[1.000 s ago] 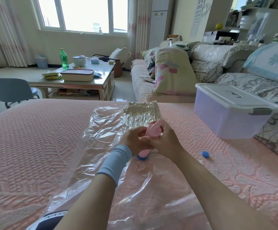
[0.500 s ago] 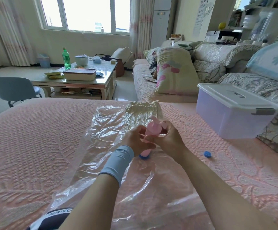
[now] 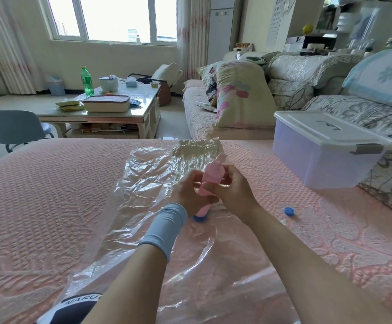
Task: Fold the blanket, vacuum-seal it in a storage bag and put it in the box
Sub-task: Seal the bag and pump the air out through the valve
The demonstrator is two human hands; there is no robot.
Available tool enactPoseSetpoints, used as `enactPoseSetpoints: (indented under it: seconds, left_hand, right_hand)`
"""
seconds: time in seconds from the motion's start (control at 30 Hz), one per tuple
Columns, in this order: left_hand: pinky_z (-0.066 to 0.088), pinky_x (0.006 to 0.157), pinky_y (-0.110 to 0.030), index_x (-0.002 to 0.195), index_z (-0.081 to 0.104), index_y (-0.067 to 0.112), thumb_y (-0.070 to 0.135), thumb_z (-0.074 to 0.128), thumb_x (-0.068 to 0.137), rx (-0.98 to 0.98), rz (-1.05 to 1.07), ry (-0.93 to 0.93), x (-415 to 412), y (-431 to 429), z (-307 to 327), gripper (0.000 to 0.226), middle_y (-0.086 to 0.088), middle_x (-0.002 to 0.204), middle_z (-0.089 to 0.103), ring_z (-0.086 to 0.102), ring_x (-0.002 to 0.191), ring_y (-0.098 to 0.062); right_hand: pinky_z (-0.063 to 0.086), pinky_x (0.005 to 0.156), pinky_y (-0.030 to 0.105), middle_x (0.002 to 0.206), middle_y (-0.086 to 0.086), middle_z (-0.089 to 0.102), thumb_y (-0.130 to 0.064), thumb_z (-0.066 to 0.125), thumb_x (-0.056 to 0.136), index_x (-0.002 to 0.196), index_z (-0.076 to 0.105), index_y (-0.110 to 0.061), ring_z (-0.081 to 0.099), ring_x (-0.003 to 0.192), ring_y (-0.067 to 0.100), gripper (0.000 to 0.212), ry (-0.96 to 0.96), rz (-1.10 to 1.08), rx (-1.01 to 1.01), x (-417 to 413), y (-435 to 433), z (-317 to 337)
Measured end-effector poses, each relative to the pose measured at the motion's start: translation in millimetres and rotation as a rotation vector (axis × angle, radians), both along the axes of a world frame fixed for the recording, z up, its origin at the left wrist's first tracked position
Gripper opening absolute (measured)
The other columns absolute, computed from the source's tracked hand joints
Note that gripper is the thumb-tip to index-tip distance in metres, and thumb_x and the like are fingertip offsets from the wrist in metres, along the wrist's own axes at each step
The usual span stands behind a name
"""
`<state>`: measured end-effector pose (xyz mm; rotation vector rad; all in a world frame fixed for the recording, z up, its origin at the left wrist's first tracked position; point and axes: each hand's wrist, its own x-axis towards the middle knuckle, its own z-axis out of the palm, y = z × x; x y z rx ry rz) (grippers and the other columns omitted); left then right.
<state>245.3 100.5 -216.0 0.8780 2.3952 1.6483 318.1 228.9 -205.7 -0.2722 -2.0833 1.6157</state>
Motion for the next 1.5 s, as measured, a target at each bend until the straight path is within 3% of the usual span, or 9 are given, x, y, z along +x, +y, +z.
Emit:
enactPoseSetpoints:
  seconds: [0.17, 0.4, 0.57, 0.7, 0.97, 1.13, 1.27, 1.37, 1.5]
  left_hand:
    - [0.051, 0.066, -0.015, 0.110, 0.048, 0.027, 0.004, 0.069, 0.081, -0.012, -0.071, -0.028, -3, -2, 2, 0.042, 0.006, 0.107, 0.062, 0.063, 0.099, -0.015]
    - [0.050, 0.054, -0.014, 0.093, 0.048, 0.043, 0.026, 0.083, 0.072, 0.084, 0.023, 0.074, -1, 10, 22, 0.044, 0.018, 0.088, 0.064, 0.063, 0.070, 0.000]
    - [0.061, 0.072, -0.043, 0.108, 0.055, 0.036, 0.033, 0.078, 0.078, 0.062, -0.044, -0.033, 7, 40, 15, 0.038, 0.005, 0.099, 0.066, 0.068, 0.084, -0.018]
    - [0.059, 0.081, -0.033, 0.139, 0.049, 0.025, 0.011, 0.068, 0.085, -0.042, -0.170, -0.012, 7, 85, 12, 0.058, -0.001, 0.123, 0.051, 0.064, 0.092, -0.013]
    - [0.051, 0.093, -0.041, 0.137, 0.044, 0.023, 0.030, 0.061, 0.086, -0.480, -0.226, 0.168, 4, 182, -5, 0.053, -0.006, 0.125, 0.061, 0.061, 0.108, -0.025]
    - [0.041, 0.096, -0.037, 0.133, 0.049, 0.028, 0.047, 0.048, 0.089, -0.799, -0.241, 0.332, -4, 211, -28, 0.048, -0.003, 0.118, 0.066, 0.061, 0.107, -0.027]
    - [0.030, 0.106, -0.044, 0.139, 0.045, 0.036, 0.061, 0.039, 0.090, -0.891, -0.263, 0.403, -8, 220, -36, 0.055, -0.003, 0.130, 0.061, 0.053, 0.120, -0.028]
    - [0.027, 0.106, -0.044, 0.141, 0.041, 0.036, 0.055, 0.036, 0.094, -0.864, -0.244, 0.483, -7, 217, -37, 0.052, -0.001, 0.140, 0.052, 0.044, 0.130, -0.027]
    - [0.033, 0.107, -0.039, 0.141, 0.042, 0.033, 0.043, 0.044, 0.096, -0.671, -0.193, 0.524, 1, 200, -36, 0.046, 0.003, 0.142, 0.047, 0.040, 0.132, -0.022]
  right_hand:
    - [0.058, 0.091, 0.038, 0.114, 0.008, 0.073, 0.000, 0.076, 0.083, 0.128, 0.057, -0.010, 0.070, 0.106, 0.025, 0.050, 0.048, 0.013, -0.162, 2, 9, 5]
    - [0.061, 0.079, 0.036, 0.117, 0.004, 0.068, -0.019, 0.069, 0.094, 0.122, 0.061, -0.025, 0.070, 0.103, 0.020, 0.030, 0.121, -0.035, -0.312, 0, 17, 22]
    - [0.059, 0.059, 0.031, 0.111, 0.007, 0.067, -0.012, 0.060, 0.096, 0.138, 0.052, -0.041, 0.071, 0.087, 0.018, 0.052, -0.132, 0.012, -0.298, 10, 42, 14]
    - [0.062, 0.060, 0.037, 0.115, 0.012, 0.064, -0.012, 0.065, 0.094, 0.142, 0.035, -0.026, 0.072, 0.091, 0.025, 0.058, -0.130, -0.181, -0.320, 16, 82, 16]
    - [0.062, 0.079, 0.045, 0.116, 0.015, 0.068, 0.003, 0.059, 0.091, 0.124, 0.065, -0.005, 0.071, 0.097, 0.030, 0.034, -0.235, -0.369, -0.275, 11, 161, -22]
    - [0.056, 0.092, 0.047, 0.099, 0.014, 0.076, 0.003, 0.057, 0.086, 0.100, 0.078, -0.009, 0.071, 0.097, 0.027, 0.027, -0.427, -0.274, 0.051, 17, 184, -55]
    - [0.051, 0.099, 0.037, 0.114, -0.005, 0.073, -0.018, 0.061, 0.087, 0.113, 0.075, -0.030, 0.066, 0.109, 0.018, 0.032, -0.548, -0.179, 0.249, 33, 195, -56]
    - [0.044, 0.109, 0.037, 0.135, -0.004, 0.063, -0.022, 0.052, 0.078, 0.124, 0.068, -0.039, 0.055, 0.126, 0.023, 0.051, -0.743, -0.164, 0.447, 47, 205, -49]
    - [0.044, 0.105, 0.026, 0.132, 0.002, 0.062, -0.013, 0.058, 0.085, 0.116, 0.072, -0.029, 0.057, 0.121, 0.021, 0.037, -0.814, -0.175, 0.525, 64, 207, -58]
